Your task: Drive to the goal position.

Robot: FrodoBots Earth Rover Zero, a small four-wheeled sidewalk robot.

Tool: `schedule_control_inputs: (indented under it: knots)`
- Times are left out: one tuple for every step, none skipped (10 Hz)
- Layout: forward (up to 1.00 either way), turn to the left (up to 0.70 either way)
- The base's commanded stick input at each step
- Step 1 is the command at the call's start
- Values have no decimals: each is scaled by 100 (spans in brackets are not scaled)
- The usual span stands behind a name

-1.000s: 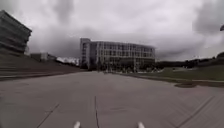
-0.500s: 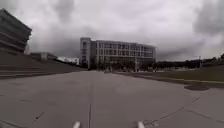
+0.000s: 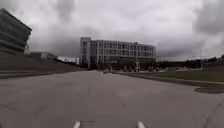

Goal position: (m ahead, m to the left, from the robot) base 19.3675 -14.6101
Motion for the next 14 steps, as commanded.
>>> schedule_control_inputs:
  knots:
    - [100,0]
    - [100,0]
    - [100,0]
    - [100,0]
    - [100,0]
    - [100,0]
    - [100,0]
    - [100,0]
    - [100,0]
    - [100,0]
    - [100,0]
    - [100,0]
    - [100,0]
    - [100,0]
